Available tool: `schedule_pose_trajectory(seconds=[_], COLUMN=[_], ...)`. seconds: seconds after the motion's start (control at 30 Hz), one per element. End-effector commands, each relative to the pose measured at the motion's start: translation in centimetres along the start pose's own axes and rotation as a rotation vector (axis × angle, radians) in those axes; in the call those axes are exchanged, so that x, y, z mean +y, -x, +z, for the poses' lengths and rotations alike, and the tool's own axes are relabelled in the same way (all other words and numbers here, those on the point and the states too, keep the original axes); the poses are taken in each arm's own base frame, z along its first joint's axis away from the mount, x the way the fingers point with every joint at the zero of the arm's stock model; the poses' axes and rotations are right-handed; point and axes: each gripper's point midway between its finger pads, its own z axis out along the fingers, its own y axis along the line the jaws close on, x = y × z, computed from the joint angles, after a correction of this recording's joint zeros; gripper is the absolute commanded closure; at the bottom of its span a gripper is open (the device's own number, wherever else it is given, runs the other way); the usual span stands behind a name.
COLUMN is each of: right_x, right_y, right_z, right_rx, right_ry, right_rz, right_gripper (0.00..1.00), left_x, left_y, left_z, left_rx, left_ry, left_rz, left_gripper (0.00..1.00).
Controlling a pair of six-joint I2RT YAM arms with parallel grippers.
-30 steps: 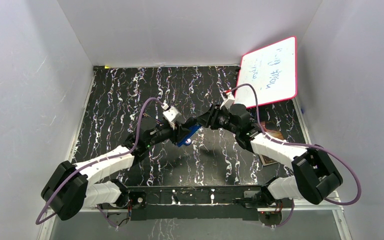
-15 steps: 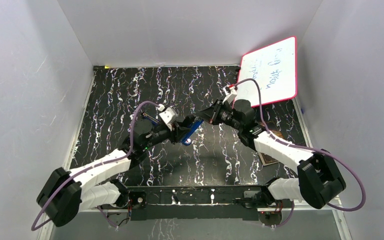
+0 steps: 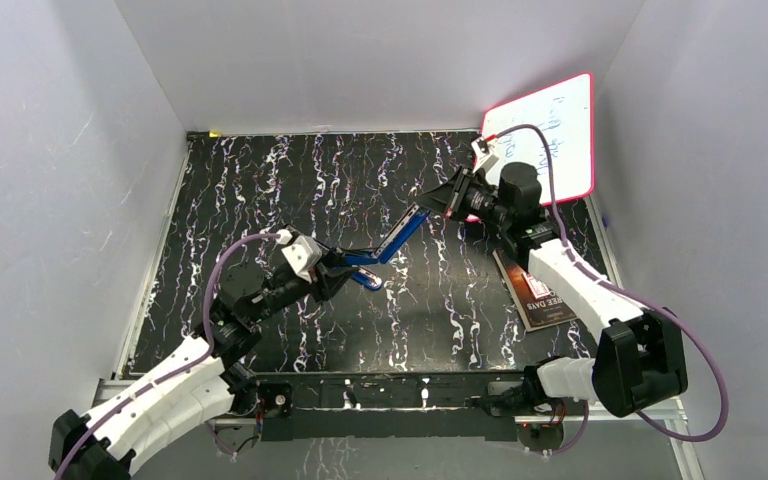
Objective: Load the staples into the stapler
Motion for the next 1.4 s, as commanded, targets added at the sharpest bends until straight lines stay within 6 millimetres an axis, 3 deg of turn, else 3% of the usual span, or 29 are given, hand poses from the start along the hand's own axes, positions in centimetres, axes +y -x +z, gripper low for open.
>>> schedule_pose_trajectory(seconds=[0.0,0.27,0.4,0.57,0.73,0.9,1.1,1.37], right_x=[1.5,5.7,6.7,7.7,8.1,8.3,8.3,8.9], right_y=[8.9,11.4,12.1,12.5,12.4,11.9,11.0,10.8], right_z=[-2.3,-4.6,-5.2,-5.6,-6.0,-6.1,-6.4,-6.8], right_rx=[-0.241,-0.299,-0.321,-0.331,-0.335,-0.331,-0.326,-0.329], right_ry=[-0.033,0.009,0.016,0.037,0.049,0.071,0.091,0.115], right_rz=[-0.181,-0.238,-0.250,-0.250,-0.240,-0.206,-0.154,-0.141], right_gripper=[1.00,1.00,1.00,1.00,1.00,1.00,1.00,1.00], left_x=[-0.6,-0.3,-0.5,-0.4,0.2,0.9,2.0,2.3], left_y=[1.7,2.0,2.3,2.4,3.3,5.0,4.0,2.7], left_z=[-2.1,-4.1,-4.4,-3.8,-1.5,2.3,7.5,10.8], left_rx=[-0.003,-0.016,-0.017,-0.013,-0.001,-0.038,0.000,0.017], left_ry=[0.004,0.067,0.062,0.055,0.026,-0.016,-0.069,-0.119], left_rz=[0.000,-0.034,-0.029,-0.013,0.061,0.160,0.219,0.252], left_gripper=[0.94,0.53,0.45,0.41,0.38,0.25,0.23,0.23])
